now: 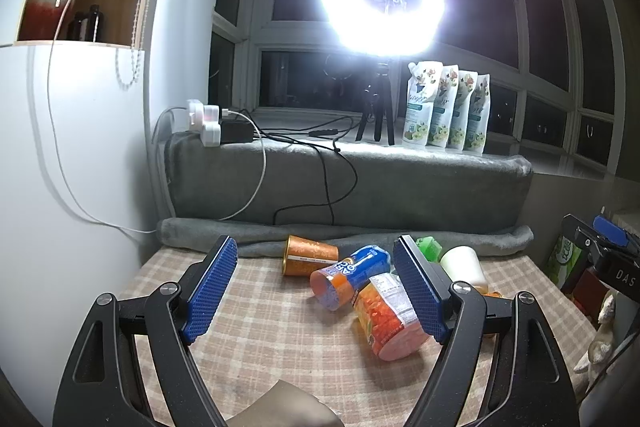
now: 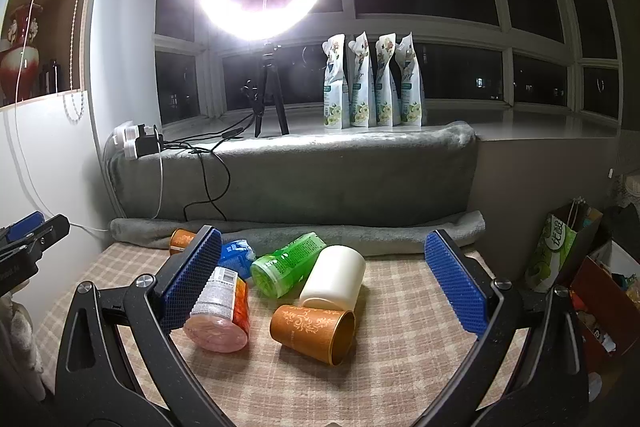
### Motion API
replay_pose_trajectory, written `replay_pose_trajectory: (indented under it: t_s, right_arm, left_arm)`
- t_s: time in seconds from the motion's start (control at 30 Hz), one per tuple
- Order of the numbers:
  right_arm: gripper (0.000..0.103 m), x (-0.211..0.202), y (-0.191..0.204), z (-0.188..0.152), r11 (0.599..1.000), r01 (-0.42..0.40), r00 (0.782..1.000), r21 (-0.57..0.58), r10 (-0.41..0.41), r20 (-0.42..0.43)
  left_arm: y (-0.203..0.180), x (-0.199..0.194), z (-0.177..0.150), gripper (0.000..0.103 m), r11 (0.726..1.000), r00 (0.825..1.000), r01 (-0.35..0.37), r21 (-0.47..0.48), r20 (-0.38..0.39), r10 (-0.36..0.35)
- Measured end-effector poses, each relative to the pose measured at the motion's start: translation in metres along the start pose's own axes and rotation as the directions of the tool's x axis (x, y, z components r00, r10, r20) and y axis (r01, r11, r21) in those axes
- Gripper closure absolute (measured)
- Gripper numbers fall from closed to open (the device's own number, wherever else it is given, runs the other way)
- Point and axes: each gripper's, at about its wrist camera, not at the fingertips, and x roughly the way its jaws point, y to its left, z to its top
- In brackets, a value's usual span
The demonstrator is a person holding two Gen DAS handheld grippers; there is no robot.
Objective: Flip cup upright
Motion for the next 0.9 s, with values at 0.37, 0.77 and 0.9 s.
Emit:
replay_pose_trajectory:
  t_s: [0.37,0.77,0.9]
  right_arm:
    - [0.000,-0.0007,-0.0001,-0.0009,1.000,-0.002,1.000,0.002,0.002,-0.002]
    - [0.000,0.0007,-0.0004,-0.0017,1.000,-0.002,1.000,0.006,0.003,-0.005]
    - [0.000,0.0033,-0.0001,-0.0026,1.000,-0.003,1.000,0.007,0.003,-0.006]
  left_arm:
    - [-0.0037,-0.0010,-0.0004,0.023,1.000,1.000,0.003,0.005,0.004,-0.003]
    - [-0.0056,0.0011,-0.0006,0.023,1.000,1.000,0.007,0.008,0.000,-0.007]
    - [-0.0051,0.0013,-0.0015,0.023,1.000,1.000,0.009,0.009,-0.001,-0.009]
